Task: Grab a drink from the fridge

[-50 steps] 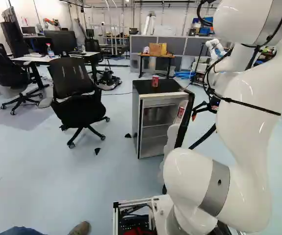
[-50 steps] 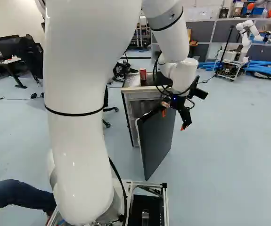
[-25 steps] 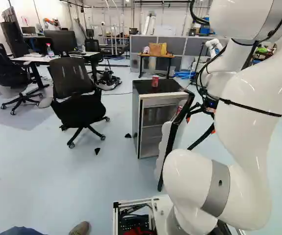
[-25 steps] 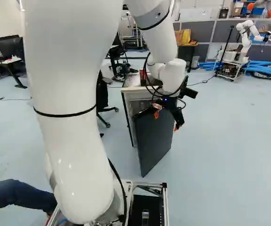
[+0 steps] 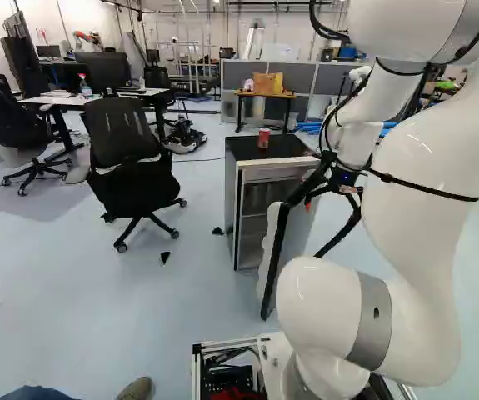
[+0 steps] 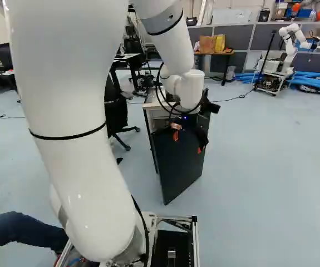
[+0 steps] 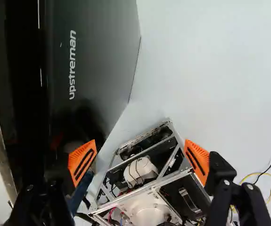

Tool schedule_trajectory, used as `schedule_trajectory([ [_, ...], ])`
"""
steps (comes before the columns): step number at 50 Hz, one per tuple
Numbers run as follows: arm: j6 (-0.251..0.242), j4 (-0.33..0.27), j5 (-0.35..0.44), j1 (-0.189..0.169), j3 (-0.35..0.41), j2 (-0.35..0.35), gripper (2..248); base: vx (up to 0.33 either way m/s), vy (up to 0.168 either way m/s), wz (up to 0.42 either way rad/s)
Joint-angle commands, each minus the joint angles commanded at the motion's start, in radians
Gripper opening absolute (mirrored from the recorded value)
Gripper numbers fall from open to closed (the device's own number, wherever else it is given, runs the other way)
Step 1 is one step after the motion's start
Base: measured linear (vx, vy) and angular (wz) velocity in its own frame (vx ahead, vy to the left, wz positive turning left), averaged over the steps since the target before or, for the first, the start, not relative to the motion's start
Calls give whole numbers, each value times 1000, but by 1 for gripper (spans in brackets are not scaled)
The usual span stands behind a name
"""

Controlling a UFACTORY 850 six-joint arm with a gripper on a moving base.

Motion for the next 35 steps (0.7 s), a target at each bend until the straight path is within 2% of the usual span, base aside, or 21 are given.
schedule_trajectory([
  [35, 0, -48, 53, 145, 54, 43, 247, 0, 0, 0],
])
